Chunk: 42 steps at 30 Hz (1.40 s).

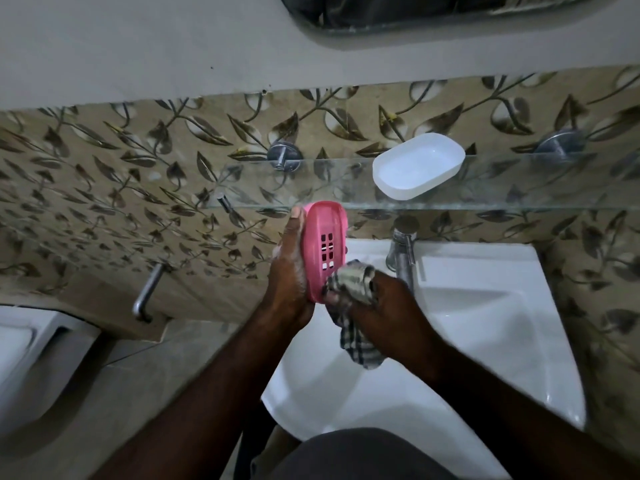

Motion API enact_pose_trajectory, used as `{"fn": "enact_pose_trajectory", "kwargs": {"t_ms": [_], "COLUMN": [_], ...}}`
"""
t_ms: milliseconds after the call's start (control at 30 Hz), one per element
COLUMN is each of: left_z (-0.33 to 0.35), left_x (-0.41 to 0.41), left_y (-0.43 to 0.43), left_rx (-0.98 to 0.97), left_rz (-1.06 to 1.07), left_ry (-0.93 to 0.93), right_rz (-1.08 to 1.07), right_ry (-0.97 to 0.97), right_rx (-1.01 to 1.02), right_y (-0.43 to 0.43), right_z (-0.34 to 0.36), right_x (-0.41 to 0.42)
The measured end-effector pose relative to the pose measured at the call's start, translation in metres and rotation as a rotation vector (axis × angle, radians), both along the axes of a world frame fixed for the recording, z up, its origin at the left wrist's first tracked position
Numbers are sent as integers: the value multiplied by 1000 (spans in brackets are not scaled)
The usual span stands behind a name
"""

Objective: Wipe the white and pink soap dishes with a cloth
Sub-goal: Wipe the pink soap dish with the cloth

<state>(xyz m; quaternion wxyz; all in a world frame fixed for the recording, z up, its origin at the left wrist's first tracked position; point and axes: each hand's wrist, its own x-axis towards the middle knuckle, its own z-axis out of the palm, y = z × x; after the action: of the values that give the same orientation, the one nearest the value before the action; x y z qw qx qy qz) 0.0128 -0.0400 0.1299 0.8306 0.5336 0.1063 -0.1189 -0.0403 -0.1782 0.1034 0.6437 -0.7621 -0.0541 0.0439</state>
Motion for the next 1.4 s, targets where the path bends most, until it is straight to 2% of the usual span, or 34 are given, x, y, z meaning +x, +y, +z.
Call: {"fn": "enact_pose_trajectory", "kwargs": {"t_ms": [133,200,267,367,533,667,767,833,967,1067,1233,1400], "left_z": [-3,-7,-9,-8,-5,-7,-6,-3,2,3,10,9], "left_x": [-7,-10,-10,-7,-8,-16,-15,-14,-19,-24,-18,-14], "left_y": [-9,-14,-13,-12,-10,-16,-15,-13,-17,-23,-18,-15], "left_rx": [31,96,125,99,54,115,181,172,81,61,3,-81], "left_rz": [-53,1,61,103,77,116,177,162,139,168,189,185], "left_ry": [-23,-65,-106,-157,-174,-238,-317,-338,-302,-258,-239,-149], "right_rz": [-125,-152,-67,12,-72,-109,-41,-31,-160,-252,-48,-164], "right_ry": [35,99,161,48,2,51,84,57,-6,3,-12,-63], "right_rx": [-77,-3,125,92,-3,36,162,164,46,64,166,30], "right_y": [-2,2,8,11,1,-2,6,8,1,0,12,7], "right_z": [-2,2,5,7,7,5,10,10,6,9,19,20], "right_x": [9,1,-9,-15,-4,-1,-13,-16,-2,6,-13,-3]}}
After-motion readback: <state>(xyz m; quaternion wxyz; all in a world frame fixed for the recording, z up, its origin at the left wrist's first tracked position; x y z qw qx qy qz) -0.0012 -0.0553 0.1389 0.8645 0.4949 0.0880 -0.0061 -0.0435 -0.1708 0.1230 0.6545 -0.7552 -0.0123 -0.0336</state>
